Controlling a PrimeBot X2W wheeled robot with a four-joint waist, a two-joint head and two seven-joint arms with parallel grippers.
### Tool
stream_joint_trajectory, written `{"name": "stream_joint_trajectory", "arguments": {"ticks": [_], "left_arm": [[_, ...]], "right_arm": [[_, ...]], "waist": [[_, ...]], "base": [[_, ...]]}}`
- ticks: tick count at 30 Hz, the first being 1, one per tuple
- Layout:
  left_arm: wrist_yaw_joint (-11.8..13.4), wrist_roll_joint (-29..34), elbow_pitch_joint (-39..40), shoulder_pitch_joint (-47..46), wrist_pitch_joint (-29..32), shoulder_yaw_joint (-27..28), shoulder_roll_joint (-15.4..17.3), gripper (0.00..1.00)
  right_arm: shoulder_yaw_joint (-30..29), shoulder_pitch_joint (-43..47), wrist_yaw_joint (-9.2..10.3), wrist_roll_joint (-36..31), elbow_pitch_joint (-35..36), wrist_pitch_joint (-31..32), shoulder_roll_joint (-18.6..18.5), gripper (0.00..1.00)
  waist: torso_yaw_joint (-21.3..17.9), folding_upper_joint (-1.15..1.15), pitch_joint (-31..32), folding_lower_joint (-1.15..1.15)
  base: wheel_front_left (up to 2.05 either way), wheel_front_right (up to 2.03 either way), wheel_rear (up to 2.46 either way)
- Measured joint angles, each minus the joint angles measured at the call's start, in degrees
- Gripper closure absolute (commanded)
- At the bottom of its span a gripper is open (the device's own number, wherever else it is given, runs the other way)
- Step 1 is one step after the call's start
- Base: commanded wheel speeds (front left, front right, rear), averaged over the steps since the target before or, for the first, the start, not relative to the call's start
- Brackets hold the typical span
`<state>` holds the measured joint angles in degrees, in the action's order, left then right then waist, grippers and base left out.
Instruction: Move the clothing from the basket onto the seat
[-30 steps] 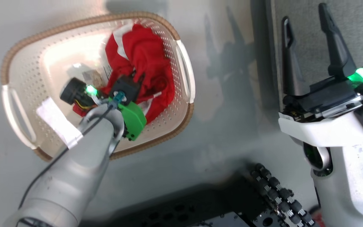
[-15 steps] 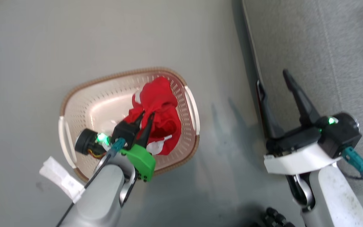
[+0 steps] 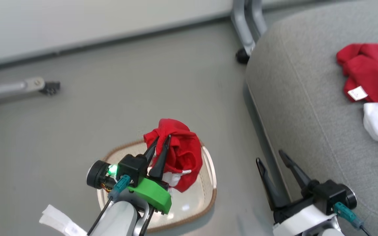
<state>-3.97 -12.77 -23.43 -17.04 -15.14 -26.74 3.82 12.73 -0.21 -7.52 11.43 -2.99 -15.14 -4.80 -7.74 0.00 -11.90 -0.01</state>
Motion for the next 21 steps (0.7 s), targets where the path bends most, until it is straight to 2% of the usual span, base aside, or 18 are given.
{"name": "stream_joint_trajectory", "arguments": {"ticks": [10, 16, 21], "left_arm": [[-0.15, 2.66, 9.57, 2.07, 0.0, 1.9, -0.34, 1.0], [-0.64, 3.49, 12.74, 3.02, 0.0, 1.89, -0.27, 1.0], [-1.42, 4.08, 14.11, 3.02, 0.0, 0.46, -0.23, 1.0]], "right_arm": [[1.22, 2.71, 0.0, 0.14, -0.33, 0.0, -0.29, 0.0], [1.66, 3.19, 0.0, 0.11, -0.16, 0.0, -0.31, 0.0], [2.86, 2.97, 0.0, -0.25, 0.22, 0.0, -0.3, 0.0]], "waist": [[0.7, 0.0, 11.28, 0.0], [0.42, 0.0, 14.45, 0.0], [0.19, 0.0, 14.52, 0.0]], "base": [[0.0, 0.0, 0.0], [0.0, 0.0, 0.0], [0.0, 0.0, 0.0]]}}
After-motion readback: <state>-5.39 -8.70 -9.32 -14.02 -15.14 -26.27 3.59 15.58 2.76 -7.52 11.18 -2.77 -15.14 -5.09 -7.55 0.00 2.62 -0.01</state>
